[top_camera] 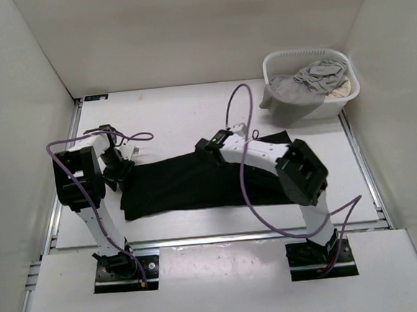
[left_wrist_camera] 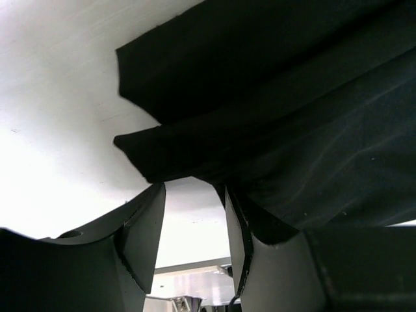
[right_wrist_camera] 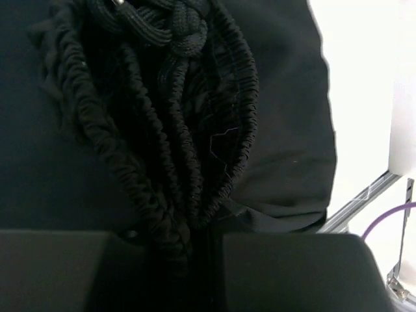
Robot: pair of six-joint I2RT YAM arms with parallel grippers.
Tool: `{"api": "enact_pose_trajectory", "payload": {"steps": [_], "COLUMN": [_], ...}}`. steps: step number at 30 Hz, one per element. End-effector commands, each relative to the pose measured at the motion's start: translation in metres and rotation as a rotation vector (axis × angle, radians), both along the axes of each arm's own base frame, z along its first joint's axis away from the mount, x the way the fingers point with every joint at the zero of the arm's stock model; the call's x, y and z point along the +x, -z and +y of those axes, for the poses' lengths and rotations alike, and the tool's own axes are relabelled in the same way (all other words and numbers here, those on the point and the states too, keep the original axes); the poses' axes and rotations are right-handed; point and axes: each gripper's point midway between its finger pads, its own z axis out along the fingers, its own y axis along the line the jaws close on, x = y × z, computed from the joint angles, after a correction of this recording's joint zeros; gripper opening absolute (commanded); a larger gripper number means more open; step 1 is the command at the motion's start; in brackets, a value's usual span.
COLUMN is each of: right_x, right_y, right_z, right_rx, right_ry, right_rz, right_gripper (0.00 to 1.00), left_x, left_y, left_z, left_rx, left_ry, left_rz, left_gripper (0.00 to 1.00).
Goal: Fold and stack the trousers
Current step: Fold the trousers
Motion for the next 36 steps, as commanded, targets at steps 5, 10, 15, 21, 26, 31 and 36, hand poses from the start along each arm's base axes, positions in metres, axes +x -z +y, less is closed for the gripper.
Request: {"api": "enact_pose_trajectory", "payload": {"steps": [5, 10, 15, 21, 26, 31, 36], "right_x": [-0.017, -0.023, -0.024, -0.034, -0.042, -0.073, -0.082], "right_y": [0.006, -0.013, 0.015, 0.020, -0.027, -0.104, -0.130], "right_z": [0.041, 0.061, 0.090, 0.108, 0.154, 0.215, 0.192], "right_rx": [0.054, 0.061, 0.066, 0.043, 0.251, 0.546, 0.629], "right_ry": [0.077, 0.038, -0.073, -0.151, -0.352, -0.654, -0.713], "right_rz": [-0.112, -0.227, -0.150, -0.088, -0.121, -0.137, -0.089], "right_gripper": [0.00, 0.00, 0.25, 0.82, 0.89, 0.87, 0.78], "left_x": [0.018, 0.018, 0.019, 0.027, 0.034, 0.043, 0.055], "left_y": [0.017, 0.017, 0.017, 0.008, -0.004, -0.024, -0.047], "left_z": [-0.011, -0.017, -0.018, -0.011, -0.010, -0.008, -0.007], "left_rx": [-0.043, -0.043, -0.035, 0.006, 0.009, 0.024, 0.037], "left_ry": [0.025, 0.045, 0.064, 0.066, 0.066, 0.048, 0.025], "left_rz": [-0.032, -0.032, -0.031, -0.064, -0.093, -0.134, -0.178], "left_gripper": [0.52, 0.51, 0.51, 0.51, 0.51, 0.54, 0.54]}}
